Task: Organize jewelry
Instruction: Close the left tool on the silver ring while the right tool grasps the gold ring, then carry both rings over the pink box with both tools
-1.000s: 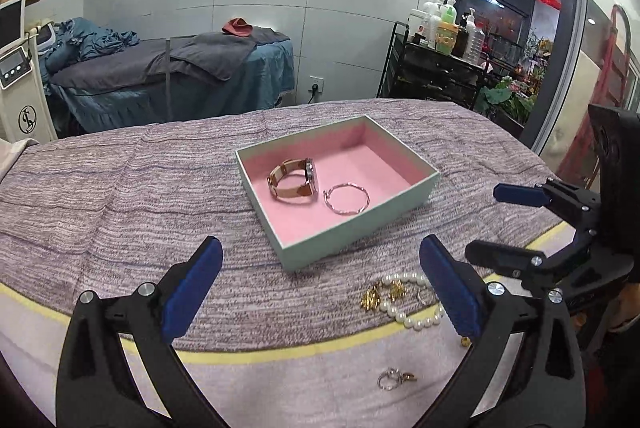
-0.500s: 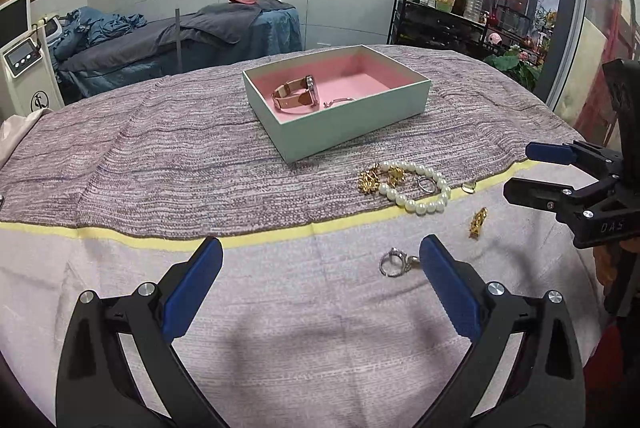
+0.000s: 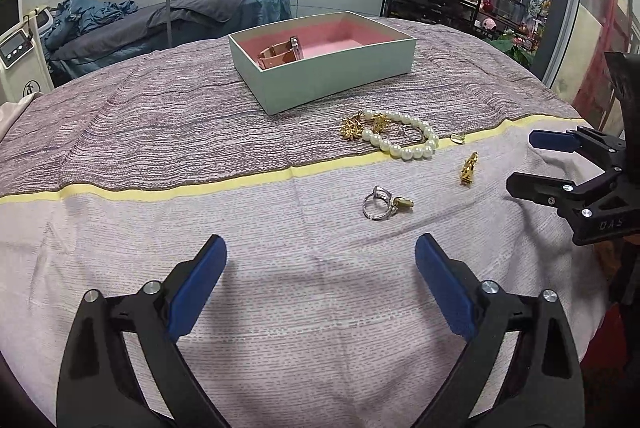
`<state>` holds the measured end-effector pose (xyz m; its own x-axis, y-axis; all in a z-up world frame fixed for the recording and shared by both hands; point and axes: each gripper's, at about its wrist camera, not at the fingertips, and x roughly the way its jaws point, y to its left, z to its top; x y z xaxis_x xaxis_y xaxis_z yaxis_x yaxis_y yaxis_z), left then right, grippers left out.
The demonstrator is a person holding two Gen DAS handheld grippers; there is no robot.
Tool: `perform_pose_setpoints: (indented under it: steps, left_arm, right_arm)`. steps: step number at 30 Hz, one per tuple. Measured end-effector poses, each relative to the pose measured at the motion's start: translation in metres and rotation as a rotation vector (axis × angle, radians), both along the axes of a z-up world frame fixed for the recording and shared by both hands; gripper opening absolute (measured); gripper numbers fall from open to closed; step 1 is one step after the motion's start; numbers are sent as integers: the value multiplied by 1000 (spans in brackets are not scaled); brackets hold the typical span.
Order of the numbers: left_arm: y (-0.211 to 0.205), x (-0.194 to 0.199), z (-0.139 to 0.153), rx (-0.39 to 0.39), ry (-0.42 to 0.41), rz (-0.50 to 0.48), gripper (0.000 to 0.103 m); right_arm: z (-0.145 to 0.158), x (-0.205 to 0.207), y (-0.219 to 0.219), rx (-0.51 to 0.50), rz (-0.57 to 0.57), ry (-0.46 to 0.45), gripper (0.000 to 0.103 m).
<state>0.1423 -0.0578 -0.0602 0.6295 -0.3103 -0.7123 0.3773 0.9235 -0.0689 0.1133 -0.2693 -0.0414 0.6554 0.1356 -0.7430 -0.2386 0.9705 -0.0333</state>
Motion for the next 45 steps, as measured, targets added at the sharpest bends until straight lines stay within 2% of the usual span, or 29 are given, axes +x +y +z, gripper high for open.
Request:
perform_pose_setpoints:
  steps: [1,6,8,15,17,19,28,36,40,41,45]
  left_arm:
    - [-2,0,0,-1,5,-11,81]
    - [-17,5,-4,19,16,-73,67]
    - [-21,8,-6,28,26,-84,60]
    - [-26,16,-8,27,38,-110,51]
    - [-27,18,-7,34,36,-124,46]
    - [-27,20,-8,43,33,-130,45]
    - [-34,31,-11,41,29,-155,44]
    - [-43,36,-10,36,22,-173,28]
    - [-44,33,-9,27,21,-171,20]
    - [-44,33,-9,26,21,-170,19]
    - [-43,31,-9,19,22,-166,19]
  right_arm:
    - [0,0,1,-4,2,0,93]
    - [2,0,10,-14,44,1,87]
    - [2,0,15,-23,68,4,82]
    - [-5,10,37,-64,152,38,70]
    - [-7,14,41,-73,166,50,59]
    - [-9,19,44,-72,174,63,56]
    - [-11,26,41,-50,157,78,47]
    - [-11,30,42,-41,155,80,39]
    - [-11,31,42,-37,152,80,27]
    - [-11,31,42,-35,152,81,23]
    - [-11,32,42,-33,151,81,23]
